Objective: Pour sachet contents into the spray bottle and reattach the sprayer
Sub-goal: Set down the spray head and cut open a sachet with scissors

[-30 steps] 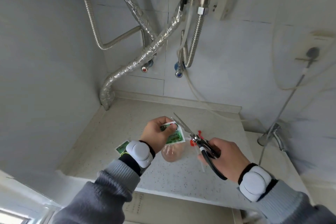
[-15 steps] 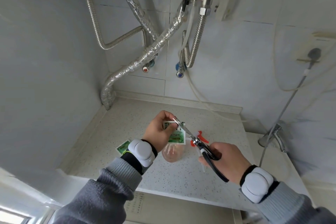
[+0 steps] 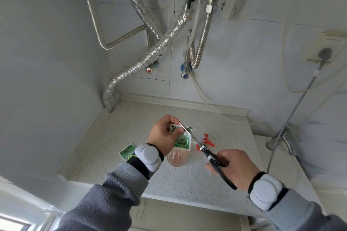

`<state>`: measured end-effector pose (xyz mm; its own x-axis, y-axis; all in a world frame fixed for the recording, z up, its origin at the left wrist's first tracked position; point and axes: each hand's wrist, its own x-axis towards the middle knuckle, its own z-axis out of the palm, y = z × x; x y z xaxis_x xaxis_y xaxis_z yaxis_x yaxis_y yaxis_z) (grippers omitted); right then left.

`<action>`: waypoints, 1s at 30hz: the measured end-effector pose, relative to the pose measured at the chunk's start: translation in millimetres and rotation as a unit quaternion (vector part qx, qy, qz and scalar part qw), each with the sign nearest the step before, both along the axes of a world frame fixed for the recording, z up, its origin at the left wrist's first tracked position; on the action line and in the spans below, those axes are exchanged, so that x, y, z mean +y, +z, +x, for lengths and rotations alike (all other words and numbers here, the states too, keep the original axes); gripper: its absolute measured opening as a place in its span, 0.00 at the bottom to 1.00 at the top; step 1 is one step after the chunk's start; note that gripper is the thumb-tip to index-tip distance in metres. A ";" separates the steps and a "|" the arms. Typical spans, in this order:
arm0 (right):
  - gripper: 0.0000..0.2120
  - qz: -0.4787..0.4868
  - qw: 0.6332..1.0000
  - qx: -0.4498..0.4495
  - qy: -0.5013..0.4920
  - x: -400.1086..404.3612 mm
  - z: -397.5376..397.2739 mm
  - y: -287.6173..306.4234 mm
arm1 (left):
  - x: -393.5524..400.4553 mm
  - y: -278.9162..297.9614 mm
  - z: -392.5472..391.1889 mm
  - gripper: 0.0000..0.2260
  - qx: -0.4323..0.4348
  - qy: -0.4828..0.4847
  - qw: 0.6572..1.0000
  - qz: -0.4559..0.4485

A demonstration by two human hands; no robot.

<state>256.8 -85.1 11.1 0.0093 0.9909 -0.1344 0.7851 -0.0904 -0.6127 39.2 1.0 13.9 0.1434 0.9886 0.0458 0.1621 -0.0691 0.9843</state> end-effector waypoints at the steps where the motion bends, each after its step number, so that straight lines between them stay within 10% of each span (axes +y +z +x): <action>1: 0.10 0.001 1.000 0.007 0.002 -0.8 0.9 -0.3 | 0.0 -0.1 0.7 0.06 0.000 -0.002 1.000 0.001; 30: 0.16 -0.038 0.992 -0.051 -0.109 -36.3 69.6 -60.6 | -4.0 -14.3 -2.1 0.10 0.024 0.018 1.000 -0.006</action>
